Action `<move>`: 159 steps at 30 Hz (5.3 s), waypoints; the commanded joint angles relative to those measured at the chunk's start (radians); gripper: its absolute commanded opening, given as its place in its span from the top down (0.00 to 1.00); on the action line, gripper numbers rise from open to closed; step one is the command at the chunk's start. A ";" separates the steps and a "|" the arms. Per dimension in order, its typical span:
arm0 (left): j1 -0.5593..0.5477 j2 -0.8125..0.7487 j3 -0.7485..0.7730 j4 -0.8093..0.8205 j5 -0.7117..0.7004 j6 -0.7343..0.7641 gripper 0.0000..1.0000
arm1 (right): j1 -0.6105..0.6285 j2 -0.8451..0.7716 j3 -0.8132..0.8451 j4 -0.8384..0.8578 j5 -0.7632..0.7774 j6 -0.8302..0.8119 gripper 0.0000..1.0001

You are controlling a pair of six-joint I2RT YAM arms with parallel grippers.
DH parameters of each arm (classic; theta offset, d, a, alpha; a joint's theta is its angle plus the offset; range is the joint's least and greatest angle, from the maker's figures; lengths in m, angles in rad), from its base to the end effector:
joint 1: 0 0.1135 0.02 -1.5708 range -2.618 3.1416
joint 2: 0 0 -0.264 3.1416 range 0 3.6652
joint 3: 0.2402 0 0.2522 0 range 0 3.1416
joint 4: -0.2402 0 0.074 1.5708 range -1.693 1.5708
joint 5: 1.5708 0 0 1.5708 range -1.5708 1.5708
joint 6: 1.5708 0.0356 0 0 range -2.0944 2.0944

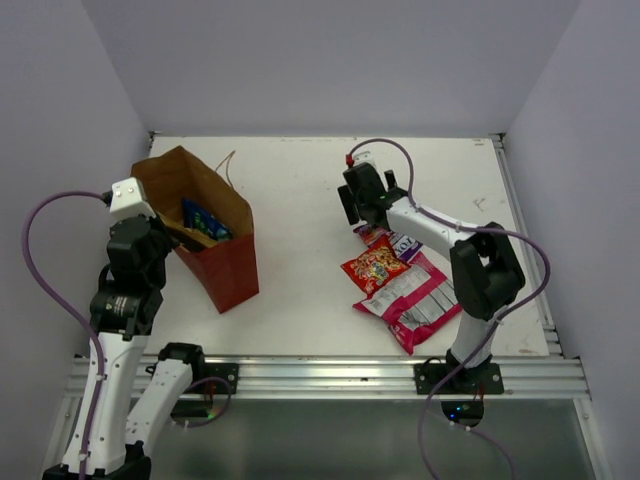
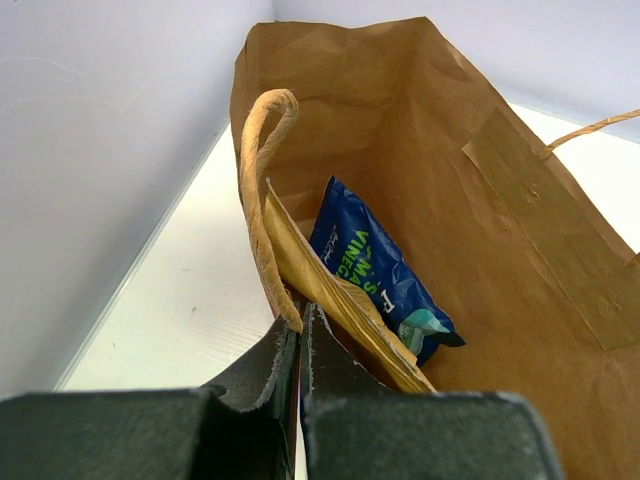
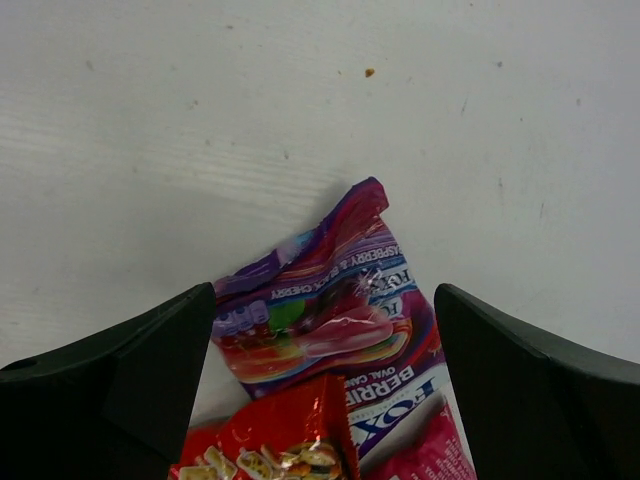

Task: Place the snacks into the paper bag

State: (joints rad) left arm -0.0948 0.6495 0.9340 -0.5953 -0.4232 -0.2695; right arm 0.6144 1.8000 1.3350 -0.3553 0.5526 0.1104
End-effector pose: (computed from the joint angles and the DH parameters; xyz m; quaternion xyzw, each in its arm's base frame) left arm 0.1302 0.0023 0.3669 -0.1922 0.7762 0.0626 0.5972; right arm 0.3351 0.2136 0.2381 -0.1264 0.8918 -0.1123 0.4197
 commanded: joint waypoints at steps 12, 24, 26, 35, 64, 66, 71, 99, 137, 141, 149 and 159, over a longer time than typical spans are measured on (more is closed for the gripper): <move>-0.011 0.001 0.002 0.035 -0.019 0.004 1.00 | -0.168 0.081 0.012 -0.112 -0.290 -0.015 0.04; -0.014 -0.016 -0.001 0.037 -0.023 0.004 1.00 | -0.168 0.150 0.003 -0.234 -0.338 0.020 0.36; -0.014 -0.017 -0.001 0.035 -0.023 0.006 1.00 | -0.168 0.163 0.012 -0.254 -0.332 0.035 0.86; -0.019 -0.016 0.002 0.034 -0.028 0.006 1.00 | -0.148 0.007 0.047 -0.298 -0.258 0.060 1.00; -0.019 -0.004 0.003 0.032 -0.026 0.006 1.00 | 0.291 0.217 1.042 -0.005 -0.881 0.367 1.00; -0.019 -0.005 0.005 0.032 -0.028 0.007 1.00 | 0.309 0.260 1.064 0.004 -0.892 0.380 1.00; -0.019 -0.002 0.002 0.035 -0.026 0.006 1.00 | 0.321 0.298 1.063 0.055 -0.934 0.423 1.00; -0.019 -0.013 -0.004 0.037 -0.031 0.009 1.00 | 0.354 0.343 1.058 0.110 -1.028 0.408 0.18; -0.023 -0.025 -0.006 0.035 -0.015 0.009 1.00 | 0.173 -0.211 -0.177 -0.122 -0.195 0.080 0.01; -0.023 -0.021 -0.006 0.035 -0.014 0.009 1.00 | 0.142 -0.148 -0.195 -0.099 -0.267 0.084 0.01; -0.023 -0.021 -0.004 0.034 -0.017 0.009 1.00 | 0.137 -0.070 -0.204 -0.117 -0.312 0.115 0.01; -0.025 -0.022 -0.003 0.032 -0.020 0.007 1.00 | 0.122 -0.062 -0.249 -0.168 -0.332 0.143 0.07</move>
State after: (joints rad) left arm -0.1127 0.6308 0.9272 -0.6010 -0.4416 -0.2691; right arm 0.7464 1.7405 1.0992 -0.4870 0.2459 0.2268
